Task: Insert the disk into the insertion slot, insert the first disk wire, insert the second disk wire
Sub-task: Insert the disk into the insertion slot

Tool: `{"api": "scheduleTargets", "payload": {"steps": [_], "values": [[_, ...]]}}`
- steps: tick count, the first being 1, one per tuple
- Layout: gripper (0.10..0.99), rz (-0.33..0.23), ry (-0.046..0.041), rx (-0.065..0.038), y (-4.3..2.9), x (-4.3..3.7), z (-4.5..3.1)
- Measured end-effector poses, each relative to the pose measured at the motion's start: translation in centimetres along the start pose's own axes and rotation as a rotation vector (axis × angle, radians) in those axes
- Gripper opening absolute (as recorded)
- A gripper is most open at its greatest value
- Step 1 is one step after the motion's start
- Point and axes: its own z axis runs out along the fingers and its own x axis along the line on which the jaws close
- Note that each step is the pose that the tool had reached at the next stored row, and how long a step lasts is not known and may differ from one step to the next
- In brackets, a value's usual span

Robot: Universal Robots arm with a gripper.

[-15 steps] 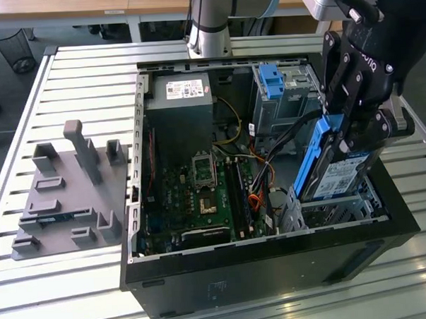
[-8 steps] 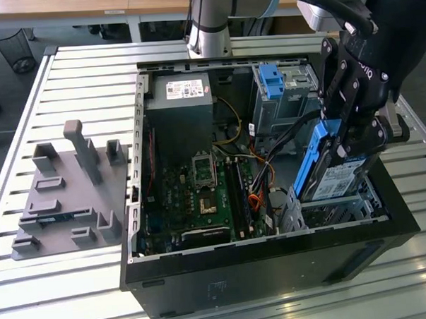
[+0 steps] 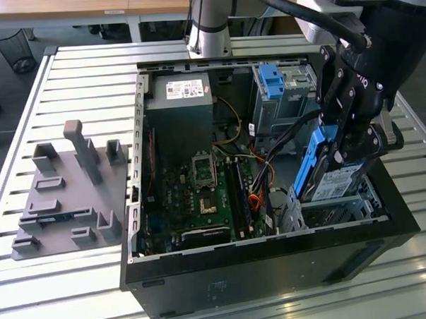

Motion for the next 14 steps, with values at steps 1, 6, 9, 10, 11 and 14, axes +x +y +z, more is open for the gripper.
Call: {"api": "scheduleTargets", "payload": {"steps": [1, 6, 9, 10, 11, 14], "values": [[0.369, 0.000, 0.0001, 0.000, 0.00, 0.00, 0.10], [0.369, 0.000, 0.0002, 0.000, 0.00, 0.00, 0.54], [0.369, 0.000, 0.0001, 0.000, 0.00, 0.00, 0.81], [0.369, 0.000, 0.0001, 0.000, 0.00, 0.00, 0.89], [0.369, 0.000, 0.0001, 0.000, 0.00, 0.00, 0.97], [0.369, 0.000, 0.0001, 0.000, 0.00, 0.00, 1.16]]}}
